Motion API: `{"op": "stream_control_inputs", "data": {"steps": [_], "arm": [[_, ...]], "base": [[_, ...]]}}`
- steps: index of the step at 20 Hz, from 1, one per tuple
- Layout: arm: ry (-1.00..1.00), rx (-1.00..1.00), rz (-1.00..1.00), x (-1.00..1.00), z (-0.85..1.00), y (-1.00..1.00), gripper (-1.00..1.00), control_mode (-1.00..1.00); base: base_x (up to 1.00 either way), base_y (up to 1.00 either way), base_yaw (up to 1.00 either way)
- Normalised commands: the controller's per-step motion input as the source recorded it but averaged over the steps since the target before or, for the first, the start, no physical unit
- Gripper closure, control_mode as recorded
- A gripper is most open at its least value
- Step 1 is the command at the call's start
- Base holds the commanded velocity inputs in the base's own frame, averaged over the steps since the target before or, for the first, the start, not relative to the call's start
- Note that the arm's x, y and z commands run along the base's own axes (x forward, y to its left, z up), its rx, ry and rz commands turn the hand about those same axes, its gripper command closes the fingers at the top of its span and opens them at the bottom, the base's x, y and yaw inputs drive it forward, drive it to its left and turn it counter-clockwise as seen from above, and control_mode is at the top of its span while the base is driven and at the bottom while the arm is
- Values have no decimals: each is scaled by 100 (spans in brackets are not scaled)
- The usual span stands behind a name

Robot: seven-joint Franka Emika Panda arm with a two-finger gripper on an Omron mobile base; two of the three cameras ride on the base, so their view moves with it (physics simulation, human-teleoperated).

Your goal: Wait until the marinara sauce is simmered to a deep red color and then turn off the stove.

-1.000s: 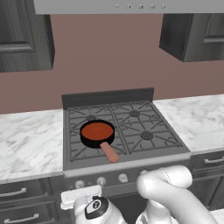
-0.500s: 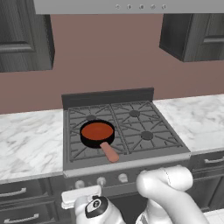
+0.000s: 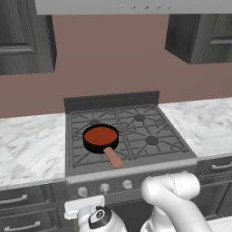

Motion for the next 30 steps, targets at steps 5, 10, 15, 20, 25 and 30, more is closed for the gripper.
{"op": "stream_control_inputs", "data": {"steps": [5, 10, 15, 20, 25, 30], "arm": [[0, 0, 0, 9, -14, 0, -100, -100], [0, 0, 0, 12, -11, 0, -100, -100], [0, 0, 0, 10, -14, 0, -100, -100], [0, 0, 0, 1, -5, 0, -100, -100], [0, 0, 0, 0, 0, 1, -100, -100], [0, 0, 0, 1, 0, 0, -100, -100]], "base": [[0, 0, 0], [0, 0, 0], [0, 0, 0], [0, 0, 0], [0, 0, 0], [0, 0, 0]]}}
